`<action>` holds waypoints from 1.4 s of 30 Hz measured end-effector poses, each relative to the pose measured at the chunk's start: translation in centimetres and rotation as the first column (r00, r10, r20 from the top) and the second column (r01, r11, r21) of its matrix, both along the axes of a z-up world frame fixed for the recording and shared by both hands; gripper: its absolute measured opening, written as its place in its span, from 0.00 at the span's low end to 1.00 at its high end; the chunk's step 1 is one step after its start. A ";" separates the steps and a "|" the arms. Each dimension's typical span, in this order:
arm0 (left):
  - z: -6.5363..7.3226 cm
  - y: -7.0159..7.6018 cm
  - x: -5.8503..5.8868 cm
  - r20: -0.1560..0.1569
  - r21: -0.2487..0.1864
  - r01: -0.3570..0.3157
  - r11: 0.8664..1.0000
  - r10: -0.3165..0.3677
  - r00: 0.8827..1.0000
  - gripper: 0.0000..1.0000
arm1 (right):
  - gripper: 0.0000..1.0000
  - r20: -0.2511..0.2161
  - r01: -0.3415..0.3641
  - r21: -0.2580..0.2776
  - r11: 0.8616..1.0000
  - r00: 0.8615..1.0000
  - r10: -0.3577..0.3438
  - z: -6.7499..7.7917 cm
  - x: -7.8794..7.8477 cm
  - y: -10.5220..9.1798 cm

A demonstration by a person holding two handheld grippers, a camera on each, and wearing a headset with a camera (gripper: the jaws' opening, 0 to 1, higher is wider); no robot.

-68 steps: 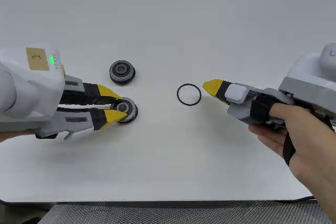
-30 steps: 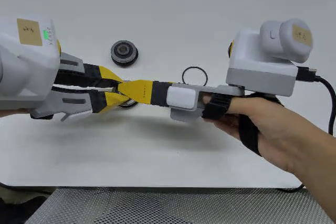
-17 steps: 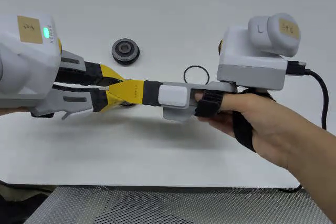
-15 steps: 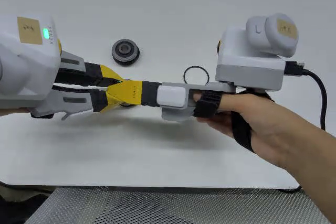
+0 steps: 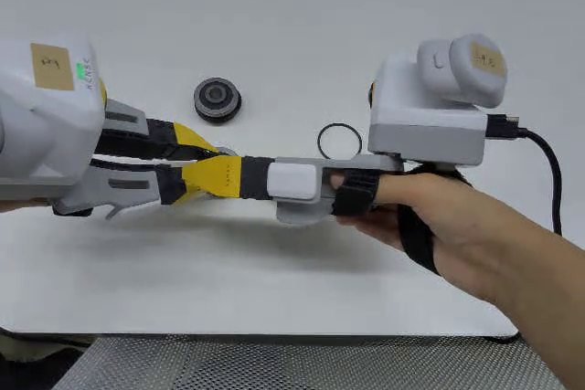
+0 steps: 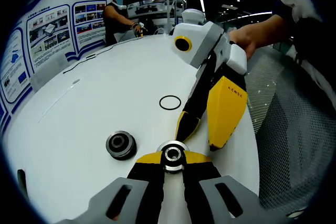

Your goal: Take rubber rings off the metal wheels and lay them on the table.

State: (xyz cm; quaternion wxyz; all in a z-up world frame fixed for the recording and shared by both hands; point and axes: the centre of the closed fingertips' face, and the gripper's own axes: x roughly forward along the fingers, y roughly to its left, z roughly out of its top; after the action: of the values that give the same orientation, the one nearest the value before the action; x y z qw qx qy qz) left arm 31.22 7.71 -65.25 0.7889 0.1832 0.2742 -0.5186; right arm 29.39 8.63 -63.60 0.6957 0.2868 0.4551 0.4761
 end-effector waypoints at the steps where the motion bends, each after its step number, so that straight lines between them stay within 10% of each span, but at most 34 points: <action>1: 0.0 0.0 0.0 0.000 0.001 0.000 1.000 0.000 1.000 0.13 | 0.54 0.002 0.001 0.000 1.000 1.000 -0.001 0.0 0.0 0.0; 21: 0.0 -0.1 0.1 0.002 0.007 0.004 1.000 -0.004 1.000 0.13 | 0.74 0.053 -0.054 -0.116 0.992 0.997 0.060 0.2 0.3 1.2; 42: 0.0 0.0 0.1 0.002 0.004 0.001 1.000 -0.001 1.000 0.13 | 0.62 0.010 -0.018 -0.072 0.997 1.000 0.019 0.3 0.6 0.3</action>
State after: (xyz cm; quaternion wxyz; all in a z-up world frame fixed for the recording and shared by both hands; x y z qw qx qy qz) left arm 31.30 7.72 -65.28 0.7885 0.1855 0.2745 -0.5182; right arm 30.01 8.97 -63.34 0.7036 0.2546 0.4707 0.4675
